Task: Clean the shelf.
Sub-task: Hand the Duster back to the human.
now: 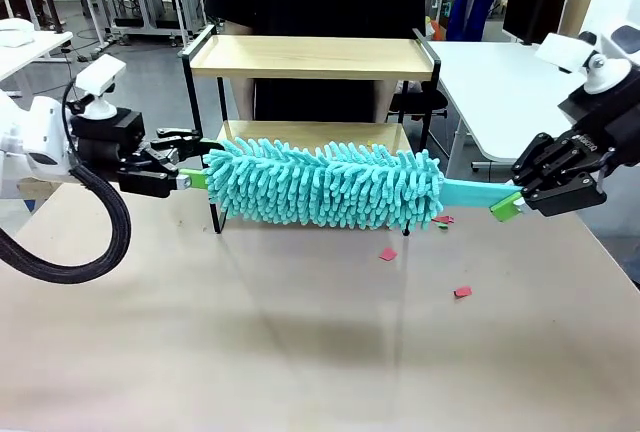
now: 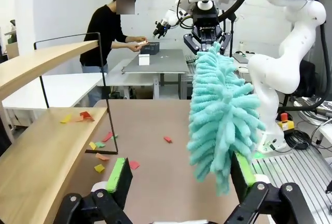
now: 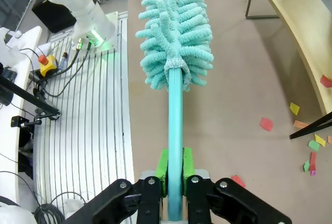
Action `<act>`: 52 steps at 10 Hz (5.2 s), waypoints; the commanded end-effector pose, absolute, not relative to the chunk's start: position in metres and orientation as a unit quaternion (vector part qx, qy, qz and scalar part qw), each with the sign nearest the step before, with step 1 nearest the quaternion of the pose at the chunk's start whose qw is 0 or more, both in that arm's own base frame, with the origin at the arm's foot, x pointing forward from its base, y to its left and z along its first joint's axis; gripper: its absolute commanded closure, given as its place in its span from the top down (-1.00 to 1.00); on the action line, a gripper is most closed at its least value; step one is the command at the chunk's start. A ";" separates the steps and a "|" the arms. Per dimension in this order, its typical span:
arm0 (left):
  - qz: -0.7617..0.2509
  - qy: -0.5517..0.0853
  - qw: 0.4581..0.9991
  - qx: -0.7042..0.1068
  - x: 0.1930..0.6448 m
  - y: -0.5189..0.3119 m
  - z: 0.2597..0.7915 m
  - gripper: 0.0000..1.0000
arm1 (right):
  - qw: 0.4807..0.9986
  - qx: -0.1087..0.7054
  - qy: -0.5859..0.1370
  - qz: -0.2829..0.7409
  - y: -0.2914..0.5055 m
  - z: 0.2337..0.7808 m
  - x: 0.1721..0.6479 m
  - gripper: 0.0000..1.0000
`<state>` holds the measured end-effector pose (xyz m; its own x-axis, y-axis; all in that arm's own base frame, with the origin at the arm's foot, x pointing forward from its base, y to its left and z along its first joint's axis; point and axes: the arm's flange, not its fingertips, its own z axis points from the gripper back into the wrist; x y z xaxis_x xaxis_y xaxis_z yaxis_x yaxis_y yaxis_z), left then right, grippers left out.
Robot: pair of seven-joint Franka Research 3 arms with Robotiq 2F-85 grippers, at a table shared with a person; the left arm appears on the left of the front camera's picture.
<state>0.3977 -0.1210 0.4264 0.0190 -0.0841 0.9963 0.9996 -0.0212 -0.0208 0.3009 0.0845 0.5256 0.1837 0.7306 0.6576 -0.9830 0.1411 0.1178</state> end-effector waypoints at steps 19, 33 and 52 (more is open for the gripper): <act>-0.491 -0.421 0.529 -0.549 0.390 -0.189 0.427 -1.00 | 0.713 0.278 -0.238 0.598 0.084 0.529 0.301 -0.74; -0.502 -0.419 0.523 -0.547 0.386 -0.185 0.427 -1.00 | 0.703 0.331 -0.301 0.553 0.065 0.574 0.301 1.00; -0.375 -0.666 0.473 -0.438 0.375 -0.080 0.545 -0.67 | 0.673 0.412 -0.535 0.301 -0.046 0.625 0.288 1.00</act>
<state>0.3905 -0.0748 0.5374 -0.0809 0.2433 0.9666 0.9744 0.2235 0.0252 0.2852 -0.0468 0.6226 0.2691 -0.0192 0.9629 -0.8407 0.4832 0.2446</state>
